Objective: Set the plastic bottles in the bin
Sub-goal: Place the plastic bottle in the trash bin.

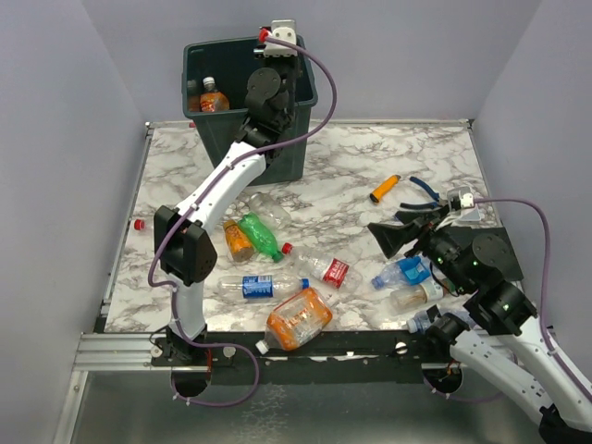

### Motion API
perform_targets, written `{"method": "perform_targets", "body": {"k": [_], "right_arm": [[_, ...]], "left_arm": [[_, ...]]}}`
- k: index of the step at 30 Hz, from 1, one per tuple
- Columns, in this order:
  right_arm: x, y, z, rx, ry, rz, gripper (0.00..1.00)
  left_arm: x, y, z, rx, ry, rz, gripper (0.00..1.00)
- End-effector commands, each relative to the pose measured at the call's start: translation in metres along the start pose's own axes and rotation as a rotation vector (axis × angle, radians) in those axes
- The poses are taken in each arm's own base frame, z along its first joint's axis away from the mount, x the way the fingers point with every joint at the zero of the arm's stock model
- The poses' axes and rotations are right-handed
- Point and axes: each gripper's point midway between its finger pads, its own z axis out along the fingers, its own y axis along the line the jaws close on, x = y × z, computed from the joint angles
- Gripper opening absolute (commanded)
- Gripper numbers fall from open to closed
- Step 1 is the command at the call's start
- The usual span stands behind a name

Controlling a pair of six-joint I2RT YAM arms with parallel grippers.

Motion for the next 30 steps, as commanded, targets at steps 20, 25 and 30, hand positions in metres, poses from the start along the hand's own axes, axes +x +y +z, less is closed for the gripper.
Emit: {"method": "perform_targets", "body": {"k": [20,25,30], "right_arm": [[0.014,-0.016,0.005,0.071,0.051,-0.067,1.0],[0.011,-0.017,0.006,0.081,0.049,-0.077,1.0],[0.006,-0.017,0.007,0.089,0.047,-0.09,1.0]], "left_arm": [[0.107,0.081,-0.013,-0.309,0.357,0.116,0.32],[0.082,0.077,-0.008,-0.276,0.323,0.07,0.89],[0.016,0.063,-0.001,-0.211,0.222,-0.03,0.99]]}}
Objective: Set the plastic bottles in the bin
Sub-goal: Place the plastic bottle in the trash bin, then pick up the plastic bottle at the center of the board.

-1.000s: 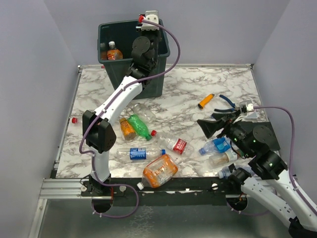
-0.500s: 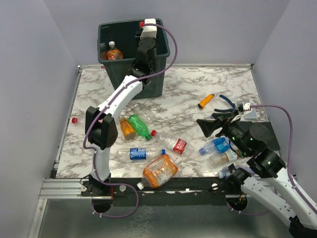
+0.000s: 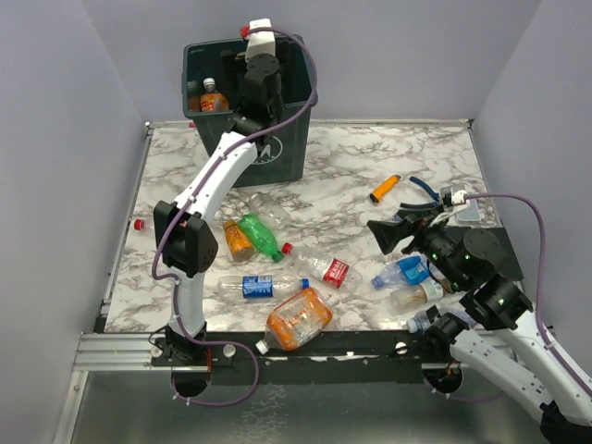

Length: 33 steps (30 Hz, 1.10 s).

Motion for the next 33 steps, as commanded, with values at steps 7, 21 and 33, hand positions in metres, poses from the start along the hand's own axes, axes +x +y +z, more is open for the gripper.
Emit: {"method": "perform_targets", "body": {"k": [7,21,33], "right_arm": [[-0.021,-0.009,0.001,0.078,-0.021,-0.065,1.0],[0.058,-0.016,0.038,0.111,0.321,-0.029,1.0],[0.18,0.016,0.046,-0.183,0.75,0.033,0.94]], "left_arm": [[-0.169,-0.036,-0.105,0.316,-0.225,-0.226,0.99],[-0.004,-0.067,-0.301,0.996,0.069,-0.057,0.99],[0.094,0.06,-0.302,0.596,0.124,-0.151,0.99]]}}
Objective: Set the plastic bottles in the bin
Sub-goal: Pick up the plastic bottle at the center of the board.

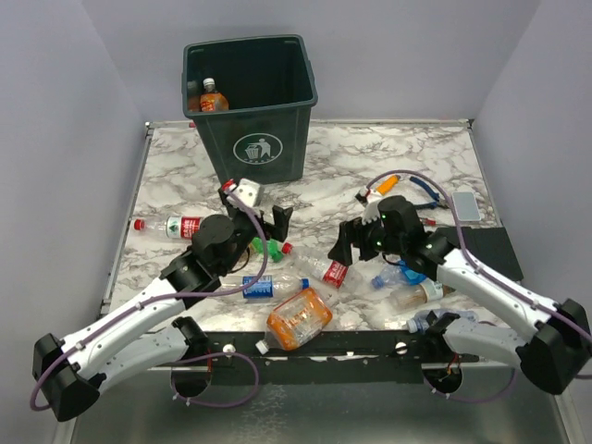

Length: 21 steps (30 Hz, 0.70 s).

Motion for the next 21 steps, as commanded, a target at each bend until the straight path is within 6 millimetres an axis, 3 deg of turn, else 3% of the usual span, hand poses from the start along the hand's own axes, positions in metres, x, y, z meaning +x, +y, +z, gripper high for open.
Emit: {"method": "perform_targets", "body": {"k": [1,4,14,21], "right_arm": [[0.029,0.009,0.022,-0.089,0.15,-0.028,0.94],[0.04,0.003,0.038,-0.073,0.228,-0.049,0.95],[0.058,-0.011,0.068,0.004,0.361,-0.138,1.0],[0.074,-0.042,0.079,0.176,0.409,-0.152,1.0]], "left_arm": [[-0.006,0.043,-0.016,-0.221,-0.137,-0.114,0.99],[0.002,0.054,-0.022,-0.273,-0.162,-0.137,0.99],[0.013,0.047,-0.018,-0.24,-0.123,-0.129,0.99],[0.019,0.041,-0.012,-0.218,-0.083,-0.135,0.99]]}}
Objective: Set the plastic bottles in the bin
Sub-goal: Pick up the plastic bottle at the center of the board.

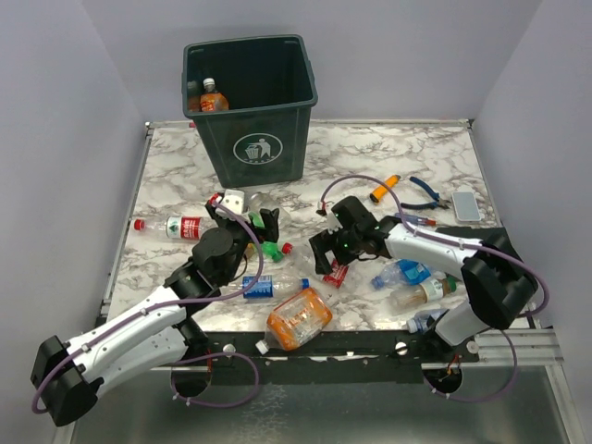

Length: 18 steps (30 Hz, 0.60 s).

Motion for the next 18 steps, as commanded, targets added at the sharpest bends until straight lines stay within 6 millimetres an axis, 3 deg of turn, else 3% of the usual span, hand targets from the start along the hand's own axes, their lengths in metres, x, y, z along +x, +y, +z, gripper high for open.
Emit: {"method": "perform_targets", "body": {"k": [1,18], "right_arm": [[0.01,-0.023,0.005,0.13,0.038,-0.008,1.0],[0.044,-0.022,0.024,0.145,0.148,-0.035,0.93]], "left_arm": [[-0.007,-0.006,0.003,0.011,0.0,-0.03,0.99],[0.001,-0.013,0.006,0.039,0.028,-0.032,0.99]]}}
